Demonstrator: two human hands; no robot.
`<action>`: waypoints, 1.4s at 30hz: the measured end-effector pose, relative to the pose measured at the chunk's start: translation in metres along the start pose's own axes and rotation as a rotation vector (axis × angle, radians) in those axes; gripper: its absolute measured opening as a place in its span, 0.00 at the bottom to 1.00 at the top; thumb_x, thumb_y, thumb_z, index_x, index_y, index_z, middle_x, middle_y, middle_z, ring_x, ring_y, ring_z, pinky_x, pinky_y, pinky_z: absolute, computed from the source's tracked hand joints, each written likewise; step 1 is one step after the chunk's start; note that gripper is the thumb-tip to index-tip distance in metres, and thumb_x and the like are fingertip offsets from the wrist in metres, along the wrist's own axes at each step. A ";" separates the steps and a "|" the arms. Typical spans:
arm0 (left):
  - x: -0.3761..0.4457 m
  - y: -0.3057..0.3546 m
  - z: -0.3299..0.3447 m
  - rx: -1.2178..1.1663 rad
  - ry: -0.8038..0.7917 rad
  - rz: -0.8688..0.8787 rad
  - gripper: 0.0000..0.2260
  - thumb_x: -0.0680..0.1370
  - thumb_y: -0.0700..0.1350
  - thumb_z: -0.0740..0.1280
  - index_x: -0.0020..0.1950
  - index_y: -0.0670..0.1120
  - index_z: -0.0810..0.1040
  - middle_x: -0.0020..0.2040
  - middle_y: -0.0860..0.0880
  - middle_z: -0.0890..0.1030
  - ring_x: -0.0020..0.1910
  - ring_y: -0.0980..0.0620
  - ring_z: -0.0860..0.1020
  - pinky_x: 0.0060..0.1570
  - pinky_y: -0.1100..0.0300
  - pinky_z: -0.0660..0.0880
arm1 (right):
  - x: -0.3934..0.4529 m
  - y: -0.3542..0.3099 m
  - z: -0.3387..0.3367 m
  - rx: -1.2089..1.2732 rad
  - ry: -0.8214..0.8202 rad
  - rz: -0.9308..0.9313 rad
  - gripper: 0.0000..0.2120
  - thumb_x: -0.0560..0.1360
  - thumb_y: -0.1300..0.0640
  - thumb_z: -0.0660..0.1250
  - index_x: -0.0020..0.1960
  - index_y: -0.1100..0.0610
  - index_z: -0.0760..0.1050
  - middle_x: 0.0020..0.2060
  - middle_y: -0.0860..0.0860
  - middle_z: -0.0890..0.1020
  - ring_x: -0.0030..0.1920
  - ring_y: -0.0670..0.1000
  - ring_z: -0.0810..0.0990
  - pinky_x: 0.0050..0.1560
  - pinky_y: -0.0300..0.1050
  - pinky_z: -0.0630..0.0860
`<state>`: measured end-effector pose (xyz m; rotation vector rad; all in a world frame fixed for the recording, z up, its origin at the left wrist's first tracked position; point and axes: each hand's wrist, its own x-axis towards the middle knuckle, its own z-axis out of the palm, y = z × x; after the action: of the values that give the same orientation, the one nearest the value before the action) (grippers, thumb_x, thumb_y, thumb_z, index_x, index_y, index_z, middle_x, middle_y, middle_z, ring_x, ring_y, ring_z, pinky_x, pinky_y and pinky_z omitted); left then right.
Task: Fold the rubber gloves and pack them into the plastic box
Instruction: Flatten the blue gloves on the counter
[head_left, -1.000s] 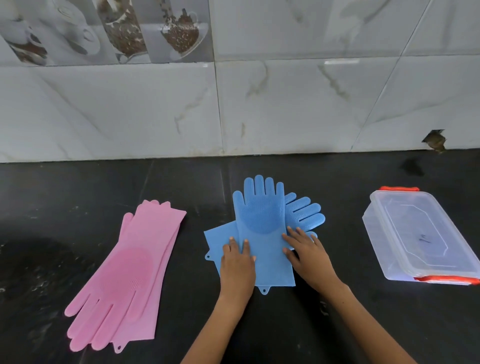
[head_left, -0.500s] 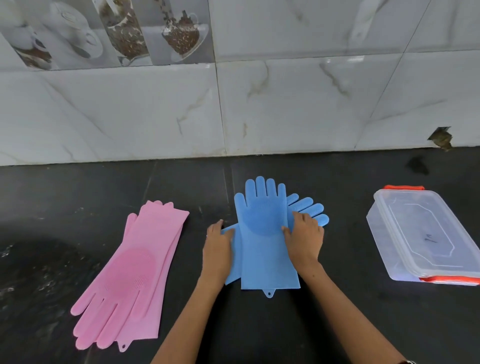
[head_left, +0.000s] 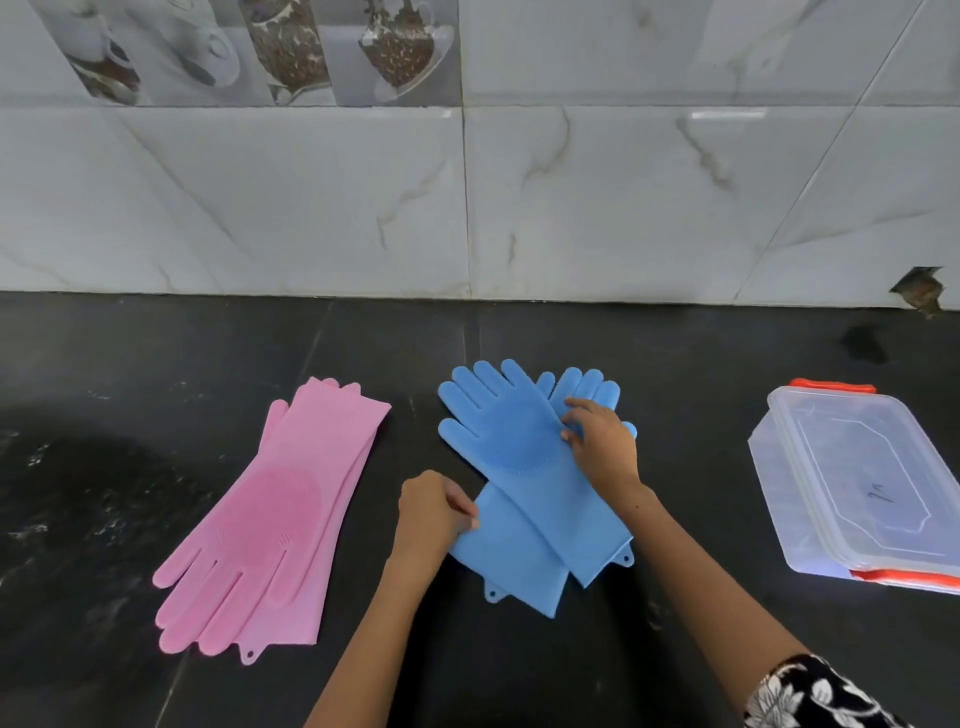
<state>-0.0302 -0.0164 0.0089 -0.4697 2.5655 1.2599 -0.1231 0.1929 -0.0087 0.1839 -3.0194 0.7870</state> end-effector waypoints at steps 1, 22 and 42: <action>-0.005 -0.001 0.001 -0.025 -0.026 -0.035 0.04 0.67 0.33 0.75 0.36 0.41 0.84 0.38 0.46 0.84 0.40 0.50 0.82 0.44 0.59 0.80 | 0.003 -0.003 -0.001 -0.001 -0.015 -0.027 0.07 0.75 0.62 0.66 0.52 0.59 0.79 0.65 0.51 0.76 0.65 0.55 0.72 0.59 0.48 0.71; 0.036 0.048 0.036 -0.490 0.373 0.206 0.07 0.69 0.33 0.74 0.41 0.41 0.79 0.40 0.49 0.82 0.38 0.52 0.80 0.39 0.68 0.76 | -0.063 0.012 -0.030 0.182 0.166 0.185 0.07 0.72 0.60 0.71 0.50 0.56 0.81 0.44 0.50 0.81 0.40 0.49 0.79 0.39 0.41 0.73; 0.052 0.051 0.065 -0.044 0.288 0.332 0.05 0.72 0.33 0.69 0.45 0.41 0.78 0.46 0.45 0.78 0.44 0.48 0.76 0.44 0.59 0.75 | -0.088 0.014 -0.026 -0.042 0.186 0.082 0.15 0.75 0.54 0.68 0.61 0.56 0.76 0.62 0.53 0.77 0.62 0.54 0.75 0.61 0.50 0.74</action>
<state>-0.0925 0.0555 -0.0116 -0.2545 2.9571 1.4505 -0.0379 0.2271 0.0031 -0.0131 -2.8798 0.7020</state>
